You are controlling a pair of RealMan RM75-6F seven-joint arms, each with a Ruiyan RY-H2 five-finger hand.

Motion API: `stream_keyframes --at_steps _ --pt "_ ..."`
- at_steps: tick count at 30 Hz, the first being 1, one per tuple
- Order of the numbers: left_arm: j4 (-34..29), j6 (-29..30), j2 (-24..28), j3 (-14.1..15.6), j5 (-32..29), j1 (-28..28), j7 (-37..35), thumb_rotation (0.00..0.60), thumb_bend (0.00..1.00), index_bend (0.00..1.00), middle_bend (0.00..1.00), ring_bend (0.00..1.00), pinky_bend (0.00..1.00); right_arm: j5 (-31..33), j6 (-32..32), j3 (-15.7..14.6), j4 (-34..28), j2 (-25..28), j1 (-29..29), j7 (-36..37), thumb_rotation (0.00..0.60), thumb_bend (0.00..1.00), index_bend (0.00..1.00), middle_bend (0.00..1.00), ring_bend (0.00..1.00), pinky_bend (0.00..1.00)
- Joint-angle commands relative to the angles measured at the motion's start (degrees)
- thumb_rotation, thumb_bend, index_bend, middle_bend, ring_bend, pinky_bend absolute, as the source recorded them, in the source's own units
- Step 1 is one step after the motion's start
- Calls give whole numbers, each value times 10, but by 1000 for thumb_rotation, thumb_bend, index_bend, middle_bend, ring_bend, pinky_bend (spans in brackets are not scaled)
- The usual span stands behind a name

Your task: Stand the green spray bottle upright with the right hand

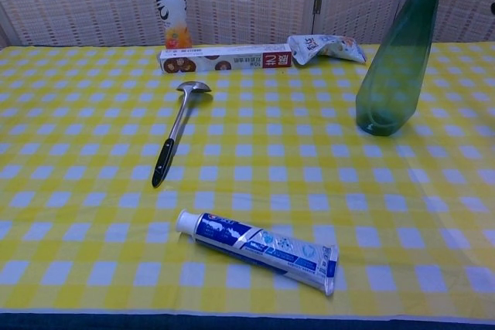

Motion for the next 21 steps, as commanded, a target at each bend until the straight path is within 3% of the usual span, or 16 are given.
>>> stream_keyframes --at_steps 1,6,11,15,21 --pt "0 -2 -3 -4 -10 1 14 235 378 0 0 53 12 -40 47 -38 -26 50 -44 -52 600 401 0 5 76 0" --pt "-3 -5 -15 -15 -23 -2 52 224 374 0 0 49 11 -80 126 -88 -49 87 -108 -223 600 400 0 0 50 0" --pt "16 24 -34 -15 10 -2 70 227 374 0 0 59 3 -45 158 -137 -125 126 -182 -422 600 400 0 0 29 0" --pt "4 4 -31 -5 8 -3 94 226 373 0 1 58 0 -29 219 -153 -171 109 -232 -563 600 401 0 0 18 0" --pt "-21 -3 -24 5 16 -1 123 226 373 0 3 57 0 -87 262 -165 -195 111 -255 -576 600 400 0 0 19 0"
